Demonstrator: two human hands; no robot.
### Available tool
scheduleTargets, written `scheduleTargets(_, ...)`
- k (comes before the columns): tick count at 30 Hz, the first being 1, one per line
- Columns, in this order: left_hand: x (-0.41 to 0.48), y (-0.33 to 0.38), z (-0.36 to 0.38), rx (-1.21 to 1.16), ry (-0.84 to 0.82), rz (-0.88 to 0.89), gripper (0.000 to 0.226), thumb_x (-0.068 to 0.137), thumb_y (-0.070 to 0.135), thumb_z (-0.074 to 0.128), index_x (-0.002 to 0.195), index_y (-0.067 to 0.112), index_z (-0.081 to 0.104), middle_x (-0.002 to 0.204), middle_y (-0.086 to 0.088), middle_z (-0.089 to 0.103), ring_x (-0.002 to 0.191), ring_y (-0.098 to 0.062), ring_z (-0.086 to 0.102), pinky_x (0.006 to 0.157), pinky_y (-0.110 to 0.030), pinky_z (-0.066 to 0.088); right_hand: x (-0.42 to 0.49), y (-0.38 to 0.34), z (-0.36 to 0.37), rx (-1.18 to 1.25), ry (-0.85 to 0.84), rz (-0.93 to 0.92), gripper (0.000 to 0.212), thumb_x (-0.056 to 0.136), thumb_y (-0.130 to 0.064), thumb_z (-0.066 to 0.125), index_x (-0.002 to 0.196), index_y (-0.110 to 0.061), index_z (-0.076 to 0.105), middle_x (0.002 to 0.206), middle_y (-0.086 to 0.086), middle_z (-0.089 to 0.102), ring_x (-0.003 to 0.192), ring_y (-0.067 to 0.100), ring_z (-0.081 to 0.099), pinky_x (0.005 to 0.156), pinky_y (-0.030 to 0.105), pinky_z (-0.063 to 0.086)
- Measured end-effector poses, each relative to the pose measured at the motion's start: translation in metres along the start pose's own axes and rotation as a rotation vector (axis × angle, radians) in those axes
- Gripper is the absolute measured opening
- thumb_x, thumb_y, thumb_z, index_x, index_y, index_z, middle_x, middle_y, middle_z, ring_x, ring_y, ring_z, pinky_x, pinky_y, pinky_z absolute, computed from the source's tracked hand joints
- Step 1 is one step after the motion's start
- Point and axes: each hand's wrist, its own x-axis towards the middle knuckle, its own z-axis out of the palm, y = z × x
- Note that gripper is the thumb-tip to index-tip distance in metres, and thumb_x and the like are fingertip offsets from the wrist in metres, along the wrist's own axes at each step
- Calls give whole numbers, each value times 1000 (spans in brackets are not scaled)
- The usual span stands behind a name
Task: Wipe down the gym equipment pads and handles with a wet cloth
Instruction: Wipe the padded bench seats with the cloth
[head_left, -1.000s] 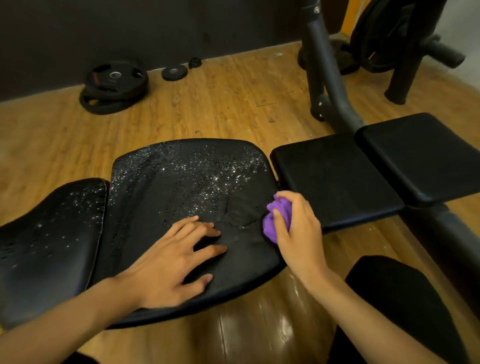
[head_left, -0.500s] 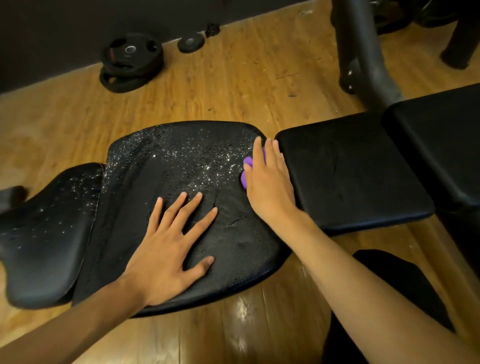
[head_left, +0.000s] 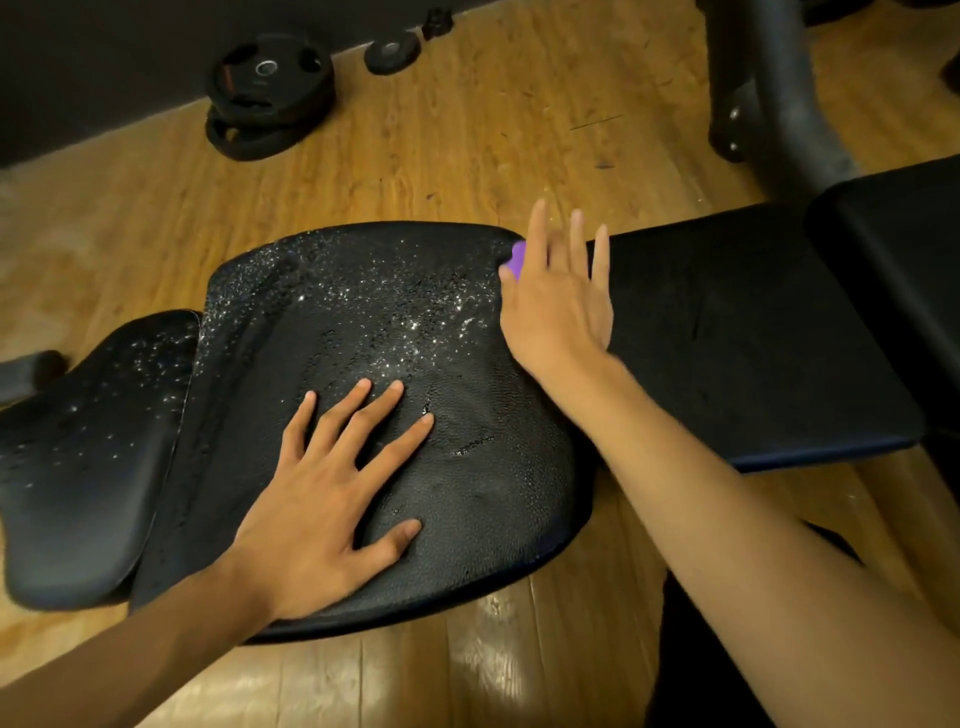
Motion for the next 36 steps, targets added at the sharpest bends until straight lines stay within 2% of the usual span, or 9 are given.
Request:
scheduleTargets(5, 1, 0, -1, 6, -4, 1, 82, 95, 68, 43, 166, 34, 20, 173, -3, 15, 161, -30, 7, 123, -70, 13, -30, -3, -4, 37, 60, -21, 59, 107, -35, 34, 156, -2, 29, 151, 24, 47, 148, 34, 35, 127, 44, 12)
scheduleTargets(9, 1, 1, 0, 13, 7, 0, 82, 94, 68, 43, 166, 34, 19, 173, -5, 16, 161, -31, 9, 123, -69, 12, -101, 6, -15, -6, -9, -115, 66, 107, -35, 28, 161, -1, 11, 160, 31, 29, 153, 40, 23, 128, 47, 10)
scheduleTargets(13, 0, 1, 1, 26, -5, -2, 83, 95, 68, 42, 166, 35, 18, 173, -5, 15, 161, -31, 8, 123, -68, 12, -17, -11, 0, 77, -57, -79, 65, 111, -29, 29, 163, -8, -3, 165, 33, 7, 156, 40, -3, 125, 46, -8)
scheduleTargets(16, 1, 0, 1, 22, -7, -5, 82, 95, 69, 41, 166, 35, 17, 173, -4, 14, 161, -30, 7, 124, -67, 11, 42, -17, 2, 217, -115, -24, 68, 111, -30, 33, 163, -10, -6, 165, 28, 17, 156, 40, 8, 126, 46, 8)
scheduleTargets(19, 0, -1, 1, 19, -12, -6, 82, 95, 69, 41, 166, 35, 17, 173, -4, 15, 161, -30, 7, 124, -68, 11, 2, -21, 0, 277, -60, 32, 68, 109, -27, 40, 162, -7, 3, 167, 24, 12, 155, 39, 12, 123, 47, 25)
scheduleTargets(22, 1, 1, 1, 16, -3, 0, 82, 95, 69, 42, 166, 35, 19, 173, -4, 16, 161, -30, 8, 123, -69, 11, -71, -17, 0, 170, 0, -41, 63, 108, -26, 41, 160, 0, 15, 167, 25, 11, 157, 38, 7, 126, 44, 19)
scheduleTargets(25, 2, 0, 1, 20, 2, -7, 83, 94, 69, 43, 166, 35, 18, 173, -5, 17, 161, -30, 7, 124, -68, 9, -33, -14, 3, 158, -56, -90, 66, 109, -24, 36, 160, 3, 2, 168, 26, 4, 157, 37, 0, 128, 43, 10)
scheduleTargets(30, 2, 3, -1, 19, -7, -20, 83, 94, 69, 42, 166, 36, 18, 172, -5, 19, 161, -30, 9, 123, -70, 12, 49, -16, 1, 238, -142, -3, 64, 111, -34, 34, 163, -8, 8, 157, 21, 33, 143, 37, 35, 105, 44, 40)
scheduleTargets(36, 1, 4, -2, 10, 0, -21, 81, 95, 69, 40, 165, 36, 19, 172, -4, 20, 160, -30, 11, 122, -70, 15, -120, -14, -20, 141, -93, 57, 68, 107, -37, 34, 162, -6, 9, 159, 26, 24, 141, 39, 33, 110, 43, 40)
